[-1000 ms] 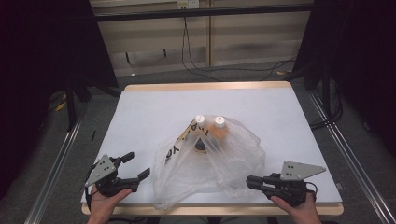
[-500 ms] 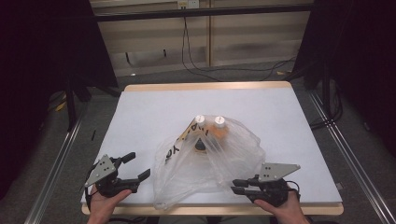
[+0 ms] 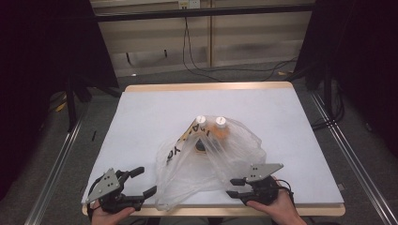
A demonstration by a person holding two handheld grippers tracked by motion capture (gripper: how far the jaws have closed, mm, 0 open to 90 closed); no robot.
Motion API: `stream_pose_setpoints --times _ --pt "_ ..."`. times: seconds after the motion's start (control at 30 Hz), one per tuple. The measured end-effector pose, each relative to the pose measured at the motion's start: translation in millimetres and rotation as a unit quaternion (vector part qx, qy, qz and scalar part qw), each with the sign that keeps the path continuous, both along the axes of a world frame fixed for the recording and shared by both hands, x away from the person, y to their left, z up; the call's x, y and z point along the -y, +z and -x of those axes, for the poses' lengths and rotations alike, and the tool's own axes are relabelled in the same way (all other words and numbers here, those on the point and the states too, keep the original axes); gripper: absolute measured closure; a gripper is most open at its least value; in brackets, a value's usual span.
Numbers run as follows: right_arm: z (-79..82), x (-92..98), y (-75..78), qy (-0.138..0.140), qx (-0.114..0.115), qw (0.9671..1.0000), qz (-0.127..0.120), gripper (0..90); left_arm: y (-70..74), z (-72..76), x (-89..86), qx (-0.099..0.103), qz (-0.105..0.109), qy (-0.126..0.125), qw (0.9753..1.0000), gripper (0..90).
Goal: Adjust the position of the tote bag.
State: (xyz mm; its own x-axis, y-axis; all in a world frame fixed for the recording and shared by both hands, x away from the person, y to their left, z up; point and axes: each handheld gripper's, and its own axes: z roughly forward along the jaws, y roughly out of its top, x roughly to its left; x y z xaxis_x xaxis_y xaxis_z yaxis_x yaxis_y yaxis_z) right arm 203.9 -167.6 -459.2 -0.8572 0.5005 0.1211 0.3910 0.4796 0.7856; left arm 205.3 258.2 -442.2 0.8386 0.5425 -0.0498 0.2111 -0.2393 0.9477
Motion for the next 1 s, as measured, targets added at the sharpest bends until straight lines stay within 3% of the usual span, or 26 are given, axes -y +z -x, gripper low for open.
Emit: stream_pose_setpoints --times 0.03,0.13,0.27,0.43,0.53,0.67,0.8,0.9,1.0 --pt "-0.5 -0.5 -0.5 0.001 -0.001 1.0000 0.002 56.5 -0.6 3.5 1.4 -0.004 -0.003 -0.012 0.9999 22.7" --pt "-3.6 -2.7 -2.5 -0.005 -0.001 0.9999 0.011 53.8 -2.5 8.8 5.5 -0.012 -0.008 -0.018 0.9997 23.4" --pt "-13.7 -7.2 -8.0 -0.019 -0.007 0.9994 0.028 53.3 -2.9 8.9 5.0 -0.015 -0.010 -0.035 0.9992 34.8" --pt "-18.4 -5.8 -17.0 -0.032 -0.012 0.9985 0.044 55.1 -4.3 7.7 8.8 -0.016 -0.019 -0.049 0.9985 39.1" --pt "-19.9 -6.5 -21.5 -0.035 -0.009 0.9979 0.054 58.9 -6.0 7.7 12.3 -0.024 -0.033 -0.056 0.9976 40.4" --pt "-20.3 -5.0 -21.5 -0.046 0.000 0.9970 0.062 78.4 -8.6 6.4 16.0 -0.031 -0.043 -0.062 0.9967 35.6" --pt "-20.5 -4.1 -21.3 -0.043 -0.004 0.9972 0.060 85.7 -13.0 2.8 19.4 -0.051 -0.064 -0.060 0.9948 31.6" --pt "-19.9 -3.6 -21.1 -0.042 -0.009 0.9974 0.058 88.6 -13.8 1.4 18.3 -0.051 -0.077 -0.062 0.9938 35.5" --pt "-19.6 -1.4 -19.5 -0.033 -0.016 0.9986 0.038 89.3 -14.3 0.8 19.4 -0.056 -0.077 -0.062 0.9935 51.2"
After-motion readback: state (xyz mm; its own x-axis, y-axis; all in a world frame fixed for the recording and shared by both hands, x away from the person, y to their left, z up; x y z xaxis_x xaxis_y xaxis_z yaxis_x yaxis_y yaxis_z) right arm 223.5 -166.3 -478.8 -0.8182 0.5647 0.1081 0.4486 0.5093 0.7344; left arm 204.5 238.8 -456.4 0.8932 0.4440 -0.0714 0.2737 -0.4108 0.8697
